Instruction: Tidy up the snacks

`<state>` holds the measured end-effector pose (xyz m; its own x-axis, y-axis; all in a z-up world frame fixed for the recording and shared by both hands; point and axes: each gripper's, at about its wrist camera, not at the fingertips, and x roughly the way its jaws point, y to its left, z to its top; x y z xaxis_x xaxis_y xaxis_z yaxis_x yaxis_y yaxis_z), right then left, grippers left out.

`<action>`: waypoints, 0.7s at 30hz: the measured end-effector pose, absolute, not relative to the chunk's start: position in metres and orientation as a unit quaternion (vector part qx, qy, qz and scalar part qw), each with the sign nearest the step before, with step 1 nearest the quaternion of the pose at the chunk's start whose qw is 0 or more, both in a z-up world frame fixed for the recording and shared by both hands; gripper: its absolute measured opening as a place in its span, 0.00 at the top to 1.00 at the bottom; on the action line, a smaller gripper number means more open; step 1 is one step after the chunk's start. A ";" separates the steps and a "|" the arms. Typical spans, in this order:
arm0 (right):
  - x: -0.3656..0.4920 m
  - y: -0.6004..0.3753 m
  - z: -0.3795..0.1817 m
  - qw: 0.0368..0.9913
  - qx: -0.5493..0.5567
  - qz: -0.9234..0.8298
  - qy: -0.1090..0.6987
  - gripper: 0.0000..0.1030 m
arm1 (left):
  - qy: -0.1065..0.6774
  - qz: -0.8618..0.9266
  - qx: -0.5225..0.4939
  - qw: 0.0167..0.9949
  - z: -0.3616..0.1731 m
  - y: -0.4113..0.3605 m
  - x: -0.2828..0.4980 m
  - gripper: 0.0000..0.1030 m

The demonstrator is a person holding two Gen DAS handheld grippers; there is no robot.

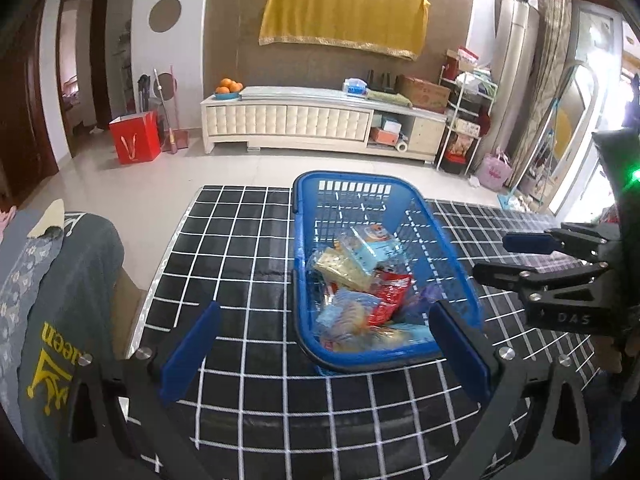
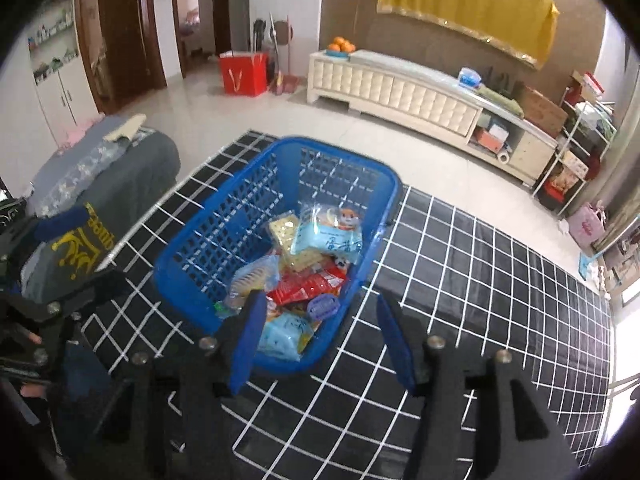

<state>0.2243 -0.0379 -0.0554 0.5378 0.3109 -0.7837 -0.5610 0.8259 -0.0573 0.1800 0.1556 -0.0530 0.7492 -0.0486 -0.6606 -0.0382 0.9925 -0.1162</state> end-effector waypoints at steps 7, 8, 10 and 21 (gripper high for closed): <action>0.192 -0.061 -0.025 0.886 -0.135 0.244 0.371 0.34 | 0.335 -0.003 -0.057 0.940 -0.025 0.129 0.153 0.00; 0.189 -0.064 -0.023 0.887 -0.131 0.245 0.368 0.27 | 0.331 -0.003 -0.057 0.942 -0.021 0.126 0.148 0.00; 0.179 -0.073 -0.017 0.892 -0.122 0.251 0.355 0.21 | 0.321 -0.003 -0.049 0.946 -0.011 0.117 0.139 0.00; 0.124 -0.115 0.007 0.917 -0.087 0.246 0.301 0.04 | 0.280 -0.011 -0.040 0.959 0.022 0.083 0.089 0.00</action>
